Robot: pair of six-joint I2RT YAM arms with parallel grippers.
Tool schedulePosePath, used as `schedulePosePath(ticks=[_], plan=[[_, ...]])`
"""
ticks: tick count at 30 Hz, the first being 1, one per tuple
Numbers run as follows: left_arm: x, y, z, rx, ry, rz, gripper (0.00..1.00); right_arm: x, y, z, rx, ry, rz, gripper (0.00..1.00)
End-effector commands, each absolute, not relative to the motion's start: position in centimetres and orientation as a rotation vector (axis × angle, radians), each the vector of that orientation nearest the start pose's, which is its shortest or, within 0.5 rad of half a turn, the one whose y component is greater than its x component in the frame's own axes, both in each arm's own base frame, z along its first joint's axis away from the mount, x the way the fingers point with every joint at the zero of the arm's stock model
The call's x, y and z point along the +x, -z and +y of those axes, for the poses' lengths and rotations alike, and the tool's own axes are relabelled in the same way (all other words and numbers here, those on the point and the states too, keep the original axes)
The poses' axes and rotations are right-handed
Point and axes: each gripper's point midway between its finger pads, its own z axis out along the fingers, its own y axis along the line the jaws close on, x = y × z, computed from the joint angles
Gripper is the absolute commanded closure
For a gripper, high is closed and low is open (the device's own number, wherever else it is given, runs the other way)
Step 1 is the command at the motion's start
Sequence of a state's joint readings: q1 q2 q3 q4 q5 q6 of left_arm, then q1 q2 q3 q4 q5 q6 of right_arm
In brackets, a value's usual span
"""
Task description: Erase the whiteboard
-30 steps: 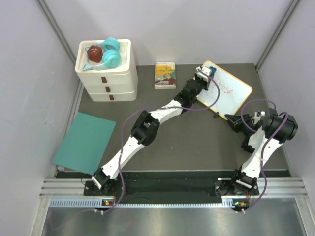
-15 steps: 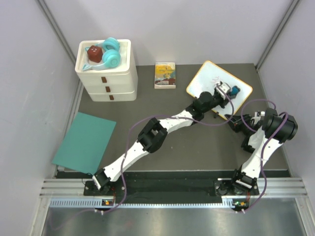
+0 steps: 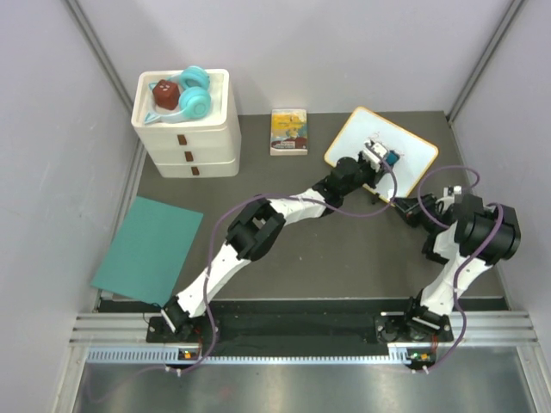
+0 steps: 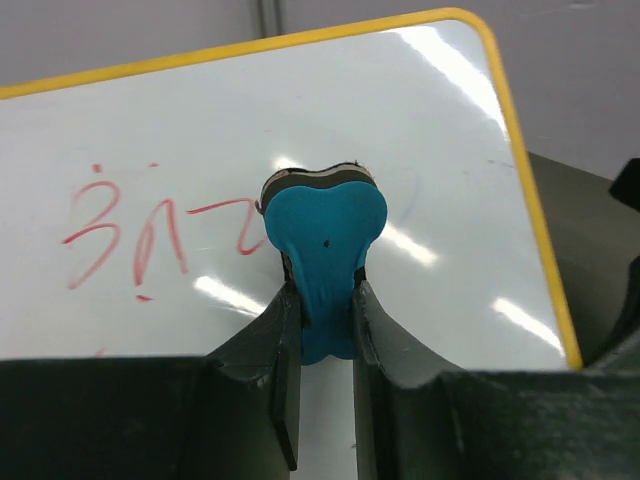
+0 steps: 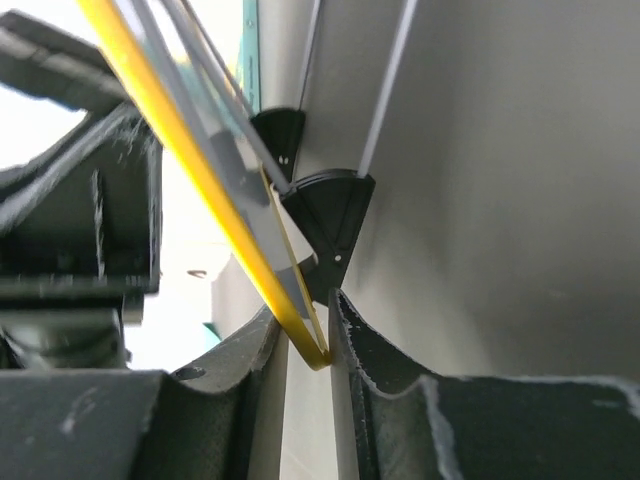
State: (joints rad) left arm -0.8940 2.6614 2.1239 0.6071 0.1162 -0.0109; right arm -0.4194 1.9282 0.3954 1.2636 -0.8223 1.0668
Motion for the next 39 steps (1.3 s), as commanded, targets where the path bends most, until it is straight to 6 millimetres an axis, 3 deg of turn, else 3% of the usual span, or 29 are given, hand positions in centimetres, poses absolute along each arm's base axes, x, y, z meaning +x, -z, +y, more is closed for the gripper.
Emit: schedulePosePath(ticks=[1,3,5,6,8,9,10,13,16,17,18,19,21,24,29,39], plan=[[46.8,-21.0,-56.1,0.671,0.726,1.328,1.00,36.9,-5.6,1.4,0.712,-1.124,1.834,1.00],[46.7,-20.3,-55.4,0.692,0.702,1.377,1.00,36.6,-5.4,1.5,0.716,-1.128,1.841,1.00],[46.5,-21.4,-55.1,0.711,0.686,1.388,1.00,36.4,-5.1,1.6,0.726,-1.131,1.856,1.00],[46.3,-20.7,-54.9,0.751,0.661,1.418,1.00,36.3,-4.8,1.7,0.737,-1.132,1.868,1.00],[46.2,-21.7,-54.5,0.784,0.641,1.416,1.00,36.1,-4.6,1.7,0.745,-1.123,1.885,1.00],[46.0,-20.9,-54.2,0.826,0.616,1.456,1.00,36.1,-4.5,1.6,0.738,-1.111,1.894,1.00],[46.0,-22.0,-54.4,0.847,0.622,1.445,1.00,35.8,-3.9,1.7,0.766,-1.112,1.925,1.00],[45.7,-22.2,-54.3,0.925,0.664,1.475,1.00,35.4,-3.3,1.8,0.777,-1.082,1.973,1.00],[46.6,-22.6,-53.6,0.897,0.709,1.519,1.00,35.4,-3.3,1.9,0.748,-1.048,2.003,1.00],[46.9,-22.7,-53.3,0.895,0.745,1.529,0.92,35.2,-3.0,2.1,0.743,-1.035,2.027,1.00],[47.3,-22.1,-53.2,0.889,0.756,1.546,0.91,35.2,-3.2,2.2,0.730,-1.030,2.029,1.00],[47.6,-23.1,-53.2,0.881,0.769,1.525,0.91,35.1,-3.1,2.2,0.732,-1.026,2.036,1.00],[48.3,-21.7,-52.6,0.877,0.766,1.584,0.93,34.8,-2.9,2.3,0.734,-1.022,2.056,1.00],[48.7,-21.3,-52.4,0.872,0.771,1.597,1.00,34.4,-2.5,2.4,0.737,-1.015,2.082,1.00],[48.8,-19.7,-51.9,0.885,0.774,1.632,1.00,34.0,-2.1,2.9,0.706,-0.994,2.148,1.00],[47.2,-17.2,-52.9,0.970,0.888,1.647,1.00,33.0,-1.5,3.7,0.684,-1.011,2.205,1.00]])
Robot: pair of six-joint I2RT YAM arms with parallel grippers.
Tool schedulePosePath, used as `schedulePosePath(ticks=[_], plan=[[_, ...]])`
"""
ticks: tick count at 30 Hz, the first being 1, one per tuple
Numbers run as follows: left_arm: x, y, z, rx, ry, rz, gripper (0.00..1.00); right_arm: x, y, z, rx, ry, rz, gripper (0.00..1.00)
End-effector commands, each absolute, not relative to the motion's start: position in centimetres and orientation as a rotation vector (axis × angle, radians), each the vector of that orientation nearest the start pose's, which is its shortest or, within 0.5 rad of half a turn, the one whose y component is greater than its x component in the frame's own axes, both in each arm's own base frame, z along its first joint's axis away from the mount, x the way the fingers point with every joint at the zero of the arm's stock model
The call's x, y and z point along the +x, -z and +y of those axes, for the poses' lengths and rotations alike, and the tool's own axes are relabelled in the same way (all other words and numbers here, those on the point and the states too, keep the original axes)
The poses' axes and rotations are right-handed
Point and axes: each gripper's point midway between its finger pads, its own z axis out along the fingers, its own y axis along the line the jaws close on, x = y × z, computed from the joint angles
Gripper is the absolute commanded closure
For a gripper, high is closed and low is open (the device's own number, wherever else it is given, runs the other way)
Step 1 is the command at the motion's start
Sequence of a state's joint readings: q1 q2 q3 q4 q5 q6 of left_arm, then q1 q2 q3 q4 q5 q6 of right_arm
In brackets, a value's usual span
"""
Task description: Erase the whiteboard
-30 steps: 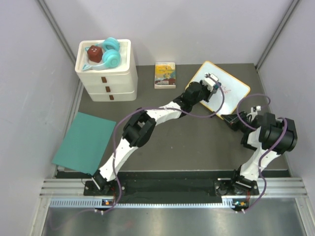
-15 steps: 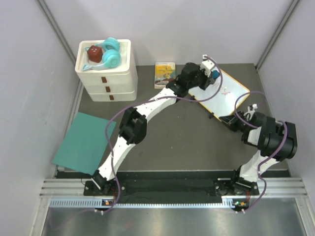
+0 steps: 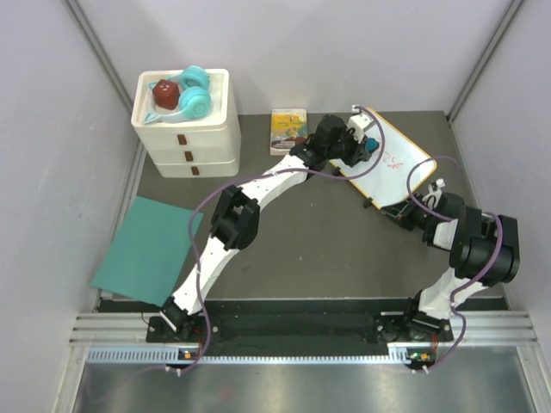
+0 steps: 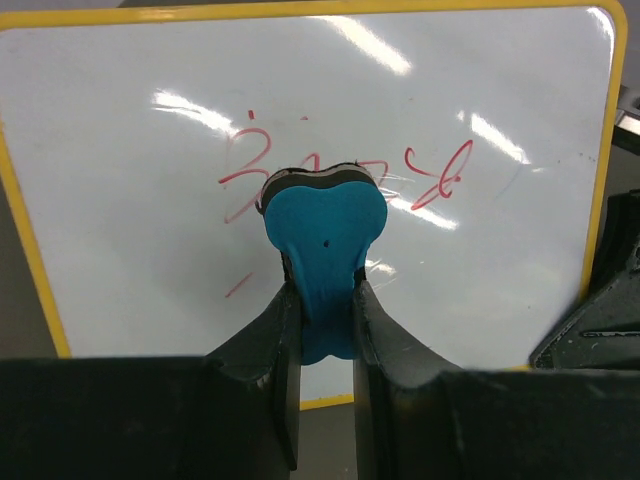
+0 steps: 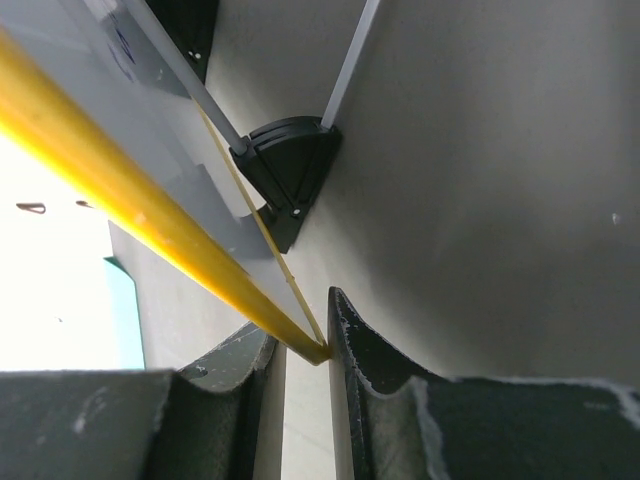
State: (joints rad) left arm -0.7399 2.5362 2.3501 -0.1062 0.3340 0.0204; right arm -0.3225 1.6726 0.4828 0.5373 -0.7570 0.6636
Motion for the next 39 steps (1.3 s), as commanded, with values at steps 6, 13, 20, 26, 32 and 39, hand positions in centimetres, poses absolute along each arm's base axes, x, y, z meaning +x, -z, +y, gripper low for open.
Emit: schedulePosePath(ticks=[6,13,20,26,32,39], plan=[[46.6,-17.5,-53.6,0.998,0.939,1.604,1.00,32.2,-1.1,4.6,0.656,-1.032,2.257,1.00],[45.9,-18.0,-54.0,1.017,0.955,1.572,1.00,31.6,-1.1,5.3,0.601,-1.037,2.299,1.00],[45.2,-18.1,-55.2,1.046,0.989,1.501,1.00,31.6,-1.1,5.3,0.591,-1.045,2.304,1.00],[43.5,-19.1,-58.9,1.024,0.971,1.329,1.00,31.7,-1.2,5.4,0.586,-1.052,2.302,1.00],[41.8,-16.1,-62.7,1.005,0.980,1.338,1.00,31.7,-1.2,5.4,0.586,-1.057,2.302,1.00],[44.7,-16.2,-61.8,0.830,0.869,1.276,1.00,31.8,-1.2,5.4,0.586,-1.053,2.304,1.00]])
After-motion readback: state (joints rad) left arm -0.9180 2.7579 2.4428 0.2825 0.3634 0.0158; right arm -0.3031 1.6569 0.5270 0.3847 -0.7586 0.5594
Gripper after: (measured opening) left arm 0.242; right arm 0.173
